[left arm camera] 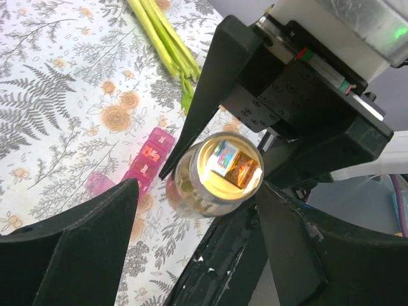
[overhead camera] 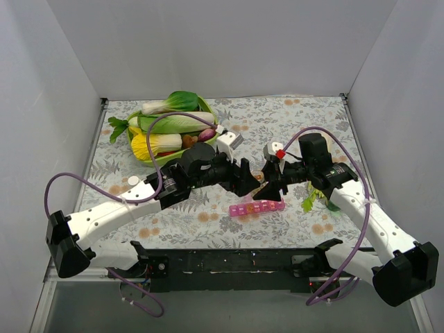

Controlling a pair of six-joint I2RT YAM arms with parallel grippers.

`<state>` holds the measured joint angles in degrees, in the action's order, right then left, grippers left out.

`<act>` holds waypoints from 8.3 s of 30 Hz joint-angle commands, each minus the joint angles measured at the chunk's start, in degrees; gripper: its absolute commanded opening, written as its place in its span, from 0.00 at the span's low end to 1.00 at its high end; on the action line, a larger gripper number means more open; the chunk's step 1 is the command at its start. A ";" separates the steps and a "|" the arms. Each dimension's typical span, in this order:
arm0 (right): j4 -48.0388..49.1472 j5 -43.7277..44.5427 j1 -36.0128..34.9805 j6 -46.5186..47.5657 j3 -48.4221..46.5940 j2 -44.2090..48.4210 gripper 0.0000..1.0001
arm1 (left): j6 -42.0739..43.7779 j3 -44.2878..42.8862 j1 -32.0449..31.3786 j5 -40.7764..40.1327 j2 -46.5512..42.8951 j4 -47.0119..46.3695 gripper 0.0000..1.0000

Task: Sort the pills into containers

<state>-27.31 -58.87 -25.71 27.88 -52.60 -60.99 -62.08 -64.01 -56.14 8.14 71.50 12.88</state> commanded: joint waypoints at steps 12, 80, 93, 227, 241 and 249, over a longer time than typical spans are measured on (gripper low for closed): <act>0.15 -1.95 0.67 1.21 0.22 1.31 0.01 | 4.69 2.57 1.29 -8.25 -10.15 6.37 0.79; 0.59 -1.77 0.93 1.30 0.66 1.58 0.01 | 8.12 3.63 1.04 13.24 -3.40 -10.16 0.78; 0.86 -2.12 1.19 1.13 1.18 2.02 0.01 | 5.66 2.75 -0.64 1.71 -1.46 -10.16 0.68; -0.99 -7.13 1.63 3.67 2.06 2.46 0.01 | 1.87 -7.88 -0.37 8.55 0.83 8.03 0.61; -1.08 -7.31 1.54 3.59 1.97 2.28 0.01 | 18.20 -11.84 -0.37 14.88 3.64 17.52 0.22; -1.17 -7.66 1.54 3.76 2.33 2.46 0.01 | 28.17 -9.47 0.33 13.04 0.13 17.10 0.54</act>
<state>-29.12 -64.23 -24.49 33.04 -50.50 -58.76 -42.11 -74.32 -56.34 21.82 75.44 26.87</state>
